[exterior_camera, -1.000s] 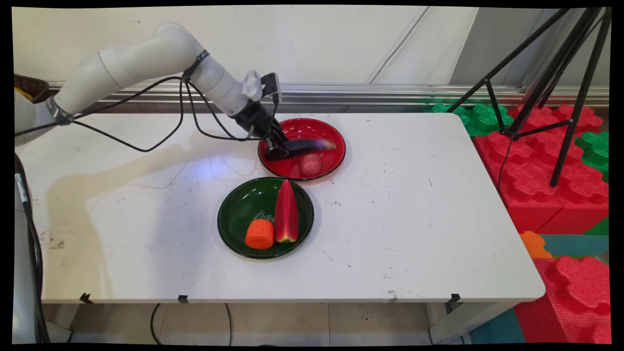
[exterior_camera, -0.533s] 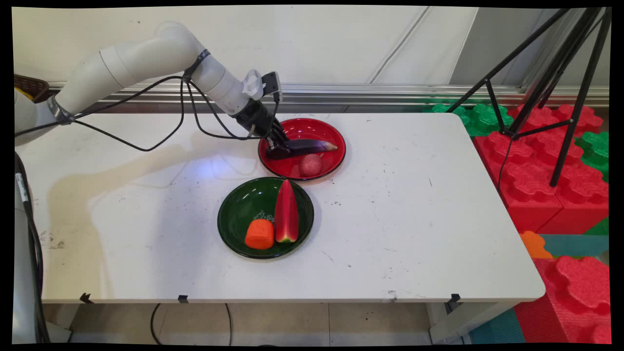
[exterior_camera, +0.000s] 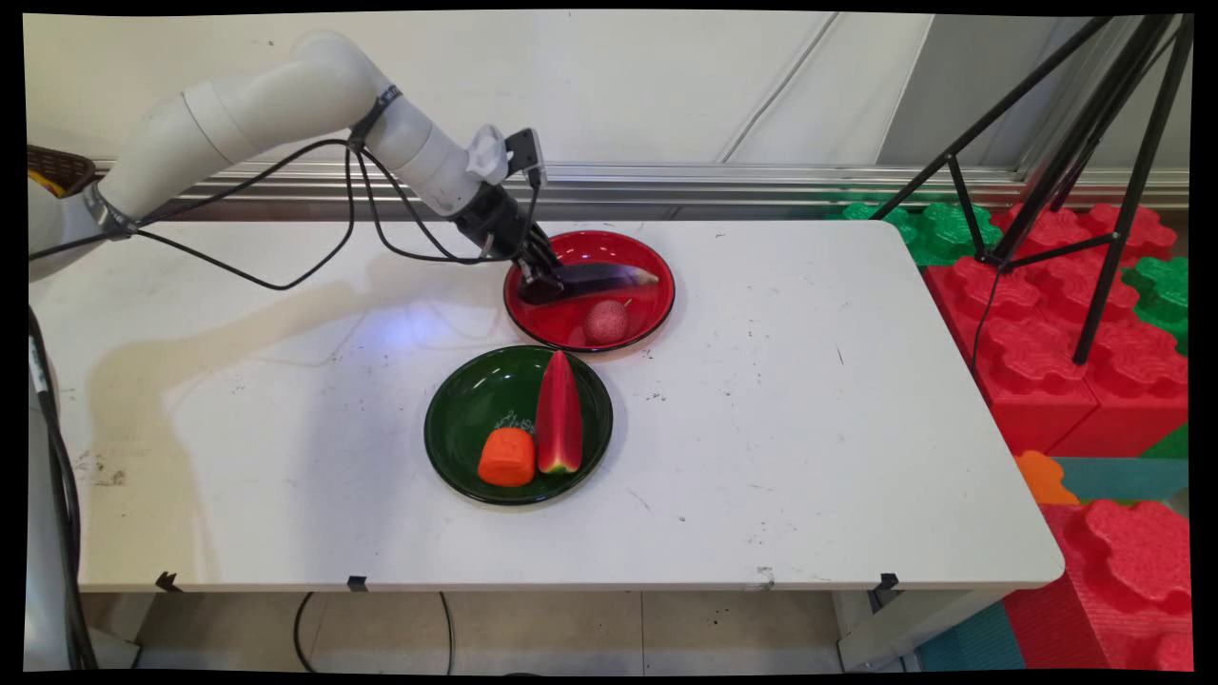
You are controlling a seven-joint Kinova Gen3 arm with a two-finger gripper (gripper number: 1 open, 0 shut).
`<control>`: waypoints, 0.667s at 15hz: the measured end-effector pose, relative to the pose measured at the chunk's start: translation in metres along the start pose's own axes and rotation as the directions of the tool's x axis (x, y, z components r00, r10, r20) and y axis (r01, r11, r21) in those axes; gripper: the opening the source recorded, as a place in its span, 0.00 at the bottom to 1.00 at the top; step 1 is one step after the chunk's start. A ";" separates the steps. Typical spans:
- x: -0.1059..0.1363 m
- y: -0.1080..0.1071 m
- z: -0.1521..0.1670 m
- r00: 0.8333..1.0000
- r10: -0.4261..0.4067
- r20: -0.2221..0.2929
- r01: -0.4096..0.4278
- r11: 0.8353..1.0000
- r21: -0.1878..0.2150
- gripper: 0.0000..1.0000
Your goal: Place the picked object on the table
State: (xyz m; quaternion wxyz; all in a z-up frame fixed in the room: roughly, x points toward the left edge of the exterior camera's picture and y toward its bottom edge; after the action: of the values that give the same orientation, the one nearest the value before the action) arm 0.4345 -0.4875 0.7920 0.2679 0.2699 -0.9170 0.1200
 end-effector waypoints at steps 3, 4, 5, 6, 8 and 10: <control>0.000 -0.001 -0.010 1.000 0.000 -0.007 0.000 1.000 0.000 0.00; -0.001 -0.001 -0.015 1.000 0.000 -0.010 0.000 1.000 0.001 0.00; -0.001 -0.001 -0.018 1.000 0.001 -0.013 -0.001 1.000 0.001 0.00; -0.002 -0.001 -0.024 1.000 0.002 -0.018 -0.002 1.000 0.001 0.00; -0.003 -0.001 -0.038 0.999 0.007 -0.031 -0.007 1.000 0.002 0.00; -0.005 0.000 -0.054 0.999 0.010 -0.045 -0.010 1.000 0.004 0.00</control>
State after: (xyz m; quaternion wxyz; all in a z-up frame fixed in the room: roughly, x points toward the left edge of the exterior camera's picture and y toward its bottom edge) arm 0.4609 -0.4660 0.8341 0.2872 0.2629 -0.9120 0.1293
